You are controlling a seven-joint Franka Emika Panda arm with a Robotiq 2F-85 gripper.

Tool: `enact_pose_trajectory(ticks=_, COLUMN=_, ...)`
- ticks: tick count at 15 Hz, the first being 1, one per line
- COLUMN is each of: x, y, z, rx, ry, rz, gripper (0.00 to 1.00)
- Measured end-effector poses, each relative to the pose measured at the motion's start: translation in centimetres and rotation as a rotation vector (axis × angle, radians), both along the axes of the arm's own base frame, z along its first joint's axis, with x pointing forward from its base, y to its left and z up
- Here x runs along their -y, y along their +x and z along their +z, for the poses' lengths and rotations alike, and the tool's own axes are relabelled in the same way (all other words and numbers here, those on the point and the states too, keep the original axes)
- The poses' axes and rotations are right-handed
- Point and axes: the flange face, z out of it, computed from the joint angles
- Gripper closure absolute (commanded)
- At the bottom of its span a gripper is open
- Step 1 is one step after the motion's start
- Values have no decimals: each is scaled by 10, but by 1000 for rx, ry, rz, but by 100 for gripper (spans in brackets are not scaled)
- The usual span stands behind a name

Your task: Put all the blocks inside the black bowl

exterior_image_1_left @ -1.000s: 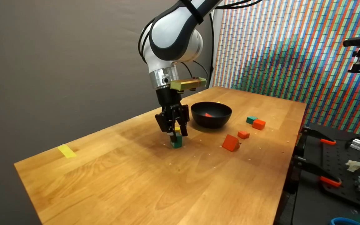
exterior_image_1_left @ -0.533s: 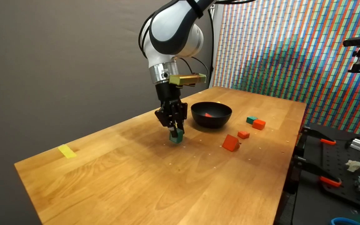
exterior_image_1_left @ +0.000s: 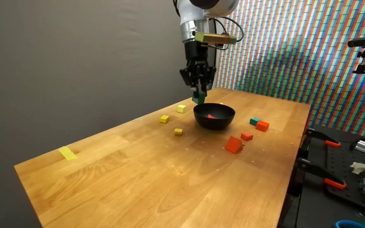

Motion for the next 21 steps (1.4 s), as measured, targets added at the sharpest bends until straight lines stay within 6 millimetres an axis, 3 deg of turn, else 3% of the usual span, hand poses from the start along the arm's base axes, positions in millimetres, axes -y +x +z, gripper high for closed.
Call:
enact_pose_trajectory(ticks=2, x=41, y=-12, z=5, rx=-11, ry=-40, rz=-106, gripper=80)
enact_pose_trajectory(ticks=5, x=87, y=-25, z=-6, rx=-32, ry=-117, rz=-256, gripper=80)
enact_pose_trajectory(ticks=7, x=103, y=-30, z=-21, rx=-45, ry=-165, rz=-338, gripper=41)
enact_pose_trajectory(ticks=9, x=106, y=-32, z=-36, rx=-59, ry=-187, rz=-387, gripper=27)
enact_pose_trajectory(ticks=12, x=95, y=-31, z=-51, rx=-64, ry=-177, rz=-390, gripper=4)
enact_pose_trajectory(ticks=14, x=76, y=-28, z=-46, rx=-28, ry=-149, rz=-348, gripper=0)
enact_pose_trajectory(ticks=19, x=6, y=-27, z=9, rx=78, ry=-91, rz=-120, gripper=0)
enact_pose_trajectory(ticks=21, x=-10, y=-27, z=26, rx=91, ry=-64, rz=-9, gripper=0)
